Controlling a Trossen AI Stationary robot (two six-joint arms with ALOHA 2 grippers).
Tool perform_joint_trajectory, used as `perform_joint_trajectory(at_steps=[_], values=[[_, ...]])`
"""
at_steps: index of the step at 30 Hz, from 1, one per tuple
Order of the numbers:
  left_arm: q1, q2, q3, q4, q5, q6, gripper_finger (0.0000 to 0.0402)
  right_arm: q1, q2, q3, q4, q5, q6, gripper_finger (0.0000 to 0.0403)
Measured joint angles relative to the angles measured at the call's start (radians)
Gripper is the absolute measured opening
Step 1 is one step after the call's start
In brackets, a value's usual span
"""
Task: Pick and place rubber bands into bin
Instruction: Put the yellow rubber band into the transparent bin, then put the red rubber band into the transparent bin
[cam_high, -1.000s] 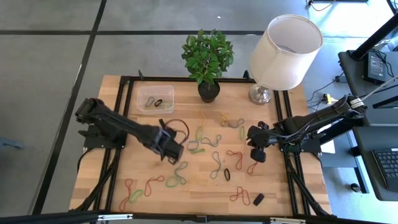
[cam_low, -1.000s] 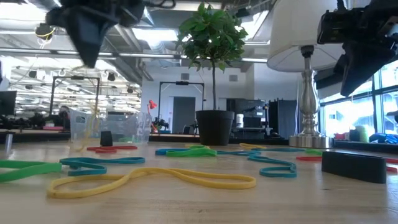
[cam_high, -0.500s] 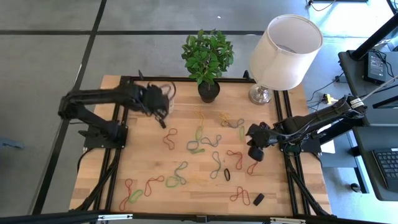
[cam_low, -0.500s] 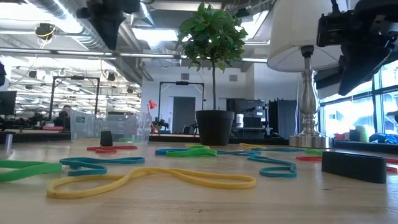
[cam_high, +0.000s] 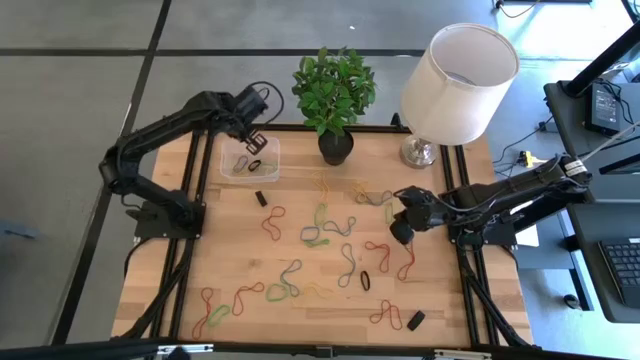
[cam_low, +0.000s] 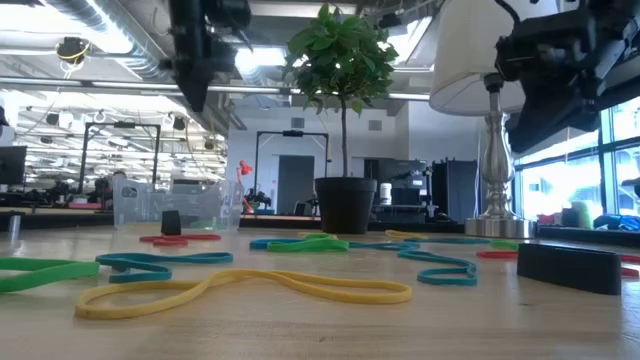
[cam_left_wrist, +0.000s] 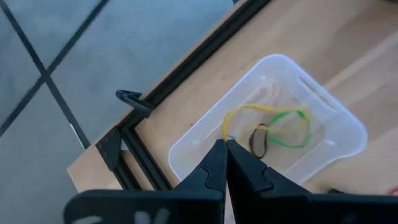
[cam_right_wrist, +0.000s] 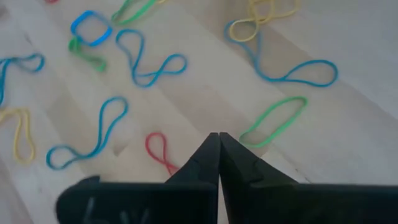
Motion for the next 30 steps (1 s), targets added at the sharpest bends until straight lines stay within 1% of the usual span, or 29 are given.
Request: perform_joint_trajectory(at_steps=[4, 7, 10, 17, 20, 22, 30], values=[[0.062, 0.082, 0.0, 0.01, 0.042, 0.073, 0.0002, -0.03, 0.0, 0.0, 0.001, 0.0, 0.048, 0.0007], [0.085, 0.153, 0.0, 0.03, 0.071, 0.112, 0.0001, -0.046, 0.0, 0.0, 0.012, 0.0, 0.057, 0.0007], [0.093, 0.224, 0.0, 0.063, 0.125, 0.149, 0.0001, -0.057, 0.0, 0.0, 0.017, 0.0, 0.077, 0.0007], [0.093, 0.351, 0.0, 0.085, 0.145, 0.16, 0.0004, -0.067, 0.0, 0.0, 0.032, 0.0, 0.101, 0.0007], [0.094, 0.365, 0.0, 0.085, 0.189, 0.16, 0.0011, -0.067, 0.0, 0.0, 0.037, 0.0, 0.1, 0.0007], [0.095, 0.366, 0.0, 0.085, 0.199, 0.159, 0.0021, -0.067, 0.0, 0.0, 0.037, 0.0, 0.099, 0.0007], [0.095, 0.344, 0.0, 0.066, 0.2, 0.111, 0.0081, -0.067, 0.0, 0.0, 0.035, 0.0, 0.06, 0.0007]])
